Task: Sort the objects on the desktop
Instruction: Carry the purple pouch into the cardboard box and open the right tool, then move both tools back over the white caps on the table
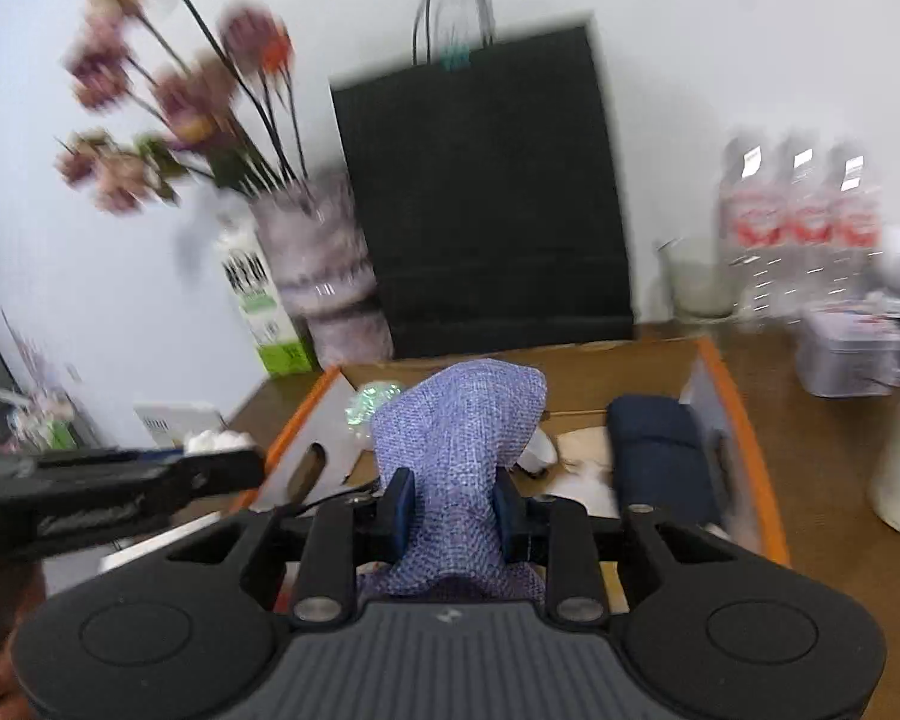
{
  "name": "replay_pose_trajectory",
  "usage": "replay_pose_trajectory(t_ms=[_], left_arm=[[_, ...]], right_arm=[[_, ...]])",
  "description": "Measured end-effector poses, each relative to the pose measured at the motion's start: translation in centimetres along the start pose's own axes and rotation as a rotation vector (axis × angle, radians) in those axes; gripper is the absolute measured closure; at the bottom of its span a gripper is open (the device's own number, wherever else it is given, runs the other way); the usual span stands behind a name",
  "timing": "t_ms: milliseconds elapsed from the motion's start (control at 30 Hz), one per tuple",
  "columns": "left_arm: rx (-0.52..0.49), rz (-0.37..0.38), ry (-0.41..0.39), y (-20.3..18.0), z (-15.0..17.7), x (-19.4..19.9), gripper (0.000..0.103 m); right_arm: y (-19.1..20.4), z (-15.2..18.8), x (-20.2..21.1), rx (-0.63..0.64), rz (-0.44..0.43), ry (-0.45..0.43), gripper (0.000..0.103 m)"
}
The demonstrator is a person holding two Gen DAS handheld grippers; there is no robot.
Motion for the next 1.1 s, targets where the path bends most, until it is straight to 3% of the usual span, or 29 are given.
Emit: replay_pose_trajectory(t_ms=[167, 200, 267, 300, 333, 433, 500, 567, 600, 733, 833, 900, 967, 1033, 1100], left_arm=[[0.056, -0.056, 0.095, 3.4, -0.2, -6.3, 0.078], [0.052, -0.059, 0.095, 3.6, -0.1, -6.5, 0.077], [0.041, -0.051, 0.087, 3.6, 0.0, -6.3, 0.065], [0.037, -0.049, 0.081, 3.6, 0.0, -6.0, 0.061], [0.032, -0.048, 0.073, 3.8, -0.2, -5.7, 0.052], [0.016, -0.062, 0.056, 3.3, -0.8, -4.2, 0.043], [0.026, -0.084, 0.051, 3.4, -1.3, -3.0, 0.034], [0.039, -0.096, 0.044, 3.3, -1.4, -1.6, 0.01], [0.045, -0.104, 0.044, 3.2, -1.3, -0.9, 0.004], [0.034, -0.136, 0.032, 2.4, -0.2, 2.1, 0.003], [0.055, -0.176, 0.014, 1.1, 2.5, 5.6, 0.0], [0.029, -0.105, -0.043, -0.7, 5.0, 7.9, 0.0], [-0.022, -0.069, -0.03, -2.2, 7.8, 9.2, 0.0], [-0.039, -0.101, -0.057, -3.3, 10.5, 10.8, 0.0], [-0.05, -0.13, -0.133, -4.3, 13.5, 13.0, 0.0]], right_arm=[[0.5, 2.0, -8.1, -0.049, 0.012, 0.205, 0.078], [0.8, 2.6, -9.2, -0.057, 0.008, 0.246, 0.072], [1.6, 3.7, -9.9, -0.046, -0.017, 0.295, 0.06], [2.1, 3.6, -9.5, -0.021, -0.026, 0.282, 0.045], [2.3, 3.2, -9.1, -0.016, -0.025, 0.276, 0.038], [1.7, 1.4, -6.8, -0.031, -0.056, 0.246, 0.036], [0.7, 0.0, -4.9, -0.009, -0.025, 0.215, 0.033], [-0.5, -1.0, -2.9, 0.016, 0.033, 0.178, 0.027], [-0.9, -1.2, -2.0, 0.034, 0.062, 0.166, 0.026], [-2.3, -1.0, 2.1, 0.087, 0.106, 0.102, 0.026], [-2.4, 1.4, 5.7, 0.126, 0.11, 0.019, 0.022], [-2.2, 4.0, 7.8, 0.178, 0.106, -0.054, 0.014], [-1.8, 7.1, 9.2, 0.225, 0.124, -0.1, 0.014], [-1.7, 10.1, 10.7, 0.241, 0.166, -0.136, 0.014], [-1.7, 12.9, 13.2, 0.254, 0.172, -0.206, 0.014]])
Point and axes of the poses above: each gripper's, at about its wrist camera, not at the fingertips, and x roughly against the way its jaws point, y to its left, z to its underside, the point moved 6 cm from there along -x, roughly the way its jaws point, and after that the axes turned 4 degrees about z, right-handed, at the moved point
